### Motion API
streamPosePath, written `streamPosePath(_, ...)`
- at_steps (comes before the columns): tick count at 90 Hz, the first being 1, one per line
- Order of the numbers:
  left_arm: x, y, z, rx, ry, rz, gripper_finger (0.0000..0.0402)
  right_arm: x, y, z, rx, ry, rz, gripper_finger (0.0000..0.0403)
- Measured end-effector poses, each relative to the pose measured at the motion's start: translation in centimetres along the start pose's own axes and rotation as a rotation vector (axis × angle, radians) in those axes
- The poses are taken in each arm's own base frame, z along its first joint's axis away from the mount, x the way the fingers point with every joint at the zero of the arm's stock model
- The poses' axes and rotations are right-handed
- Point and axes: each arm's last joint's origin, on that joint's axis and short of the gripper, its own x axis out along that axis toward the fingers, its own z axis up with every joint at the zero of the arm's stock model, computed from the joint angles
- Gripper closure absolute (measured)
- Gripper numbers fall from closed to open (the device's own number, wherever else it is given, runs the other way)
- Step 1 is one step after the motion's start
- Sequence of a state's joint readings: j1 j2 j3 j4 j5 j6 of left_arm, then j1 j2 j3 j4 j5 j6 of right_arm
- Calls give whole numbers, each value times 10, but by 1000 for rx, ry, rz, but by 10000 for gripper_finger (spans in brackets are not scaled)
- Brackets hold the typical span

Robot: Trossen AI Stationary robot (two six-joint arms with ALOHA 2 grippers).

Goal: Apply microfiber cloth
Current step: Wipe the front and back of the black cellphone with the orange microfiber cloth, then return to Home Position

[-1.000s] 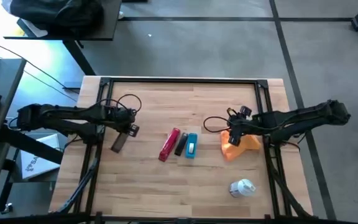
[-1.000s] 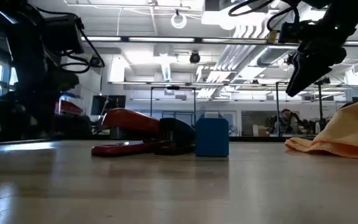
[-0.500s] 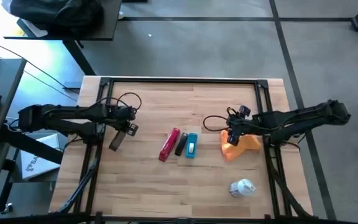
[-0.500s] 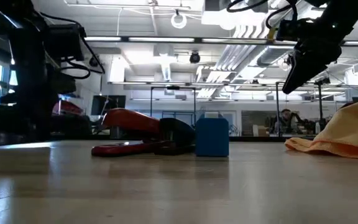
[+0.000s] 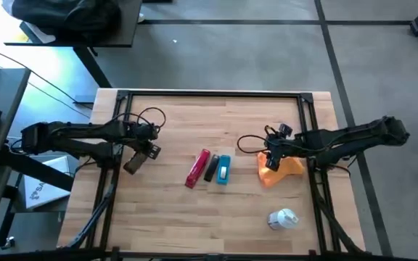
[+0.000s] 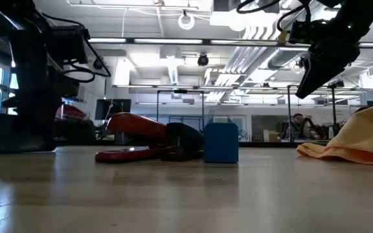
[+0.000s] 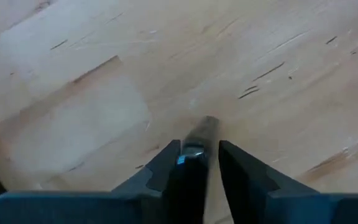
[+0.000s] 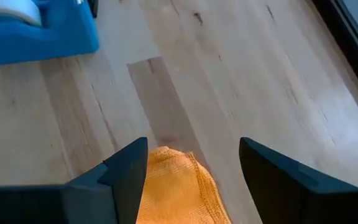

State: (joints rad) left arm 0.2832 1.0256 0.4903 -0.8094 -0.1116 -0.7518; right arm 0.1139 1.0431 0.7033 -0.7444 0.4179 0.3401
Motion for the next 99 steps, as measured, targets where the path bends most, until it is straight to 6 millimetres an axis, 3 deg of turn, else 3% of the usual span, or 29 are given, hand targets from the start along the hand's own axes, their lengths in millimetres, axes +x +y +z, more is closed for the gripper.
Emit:
streamPosePath(27, -19, -9, 14, 64, -82, -11, 288, 0, 0, 0, 12, 5, 5, 181)
streamPosePath(49, -24, -9, 15, 78, -90, 23, 288, 0, 0, -2, 16, 26, 9, 181)
streamPosePath(67, -26, -21, 12, 143, -125, -52, 291, 0, 1, -1, 8, 20, 28, 181)
streamPosePath(85, -38, -48, 10, 255, -332, -216, 300, -22, 12, 12, -72, -173, 82, 201)
streamPosePath(99, -59, -66, 6, 360, -543, -343, 303, -42, 12, 9, -90, -283, 127, 222)
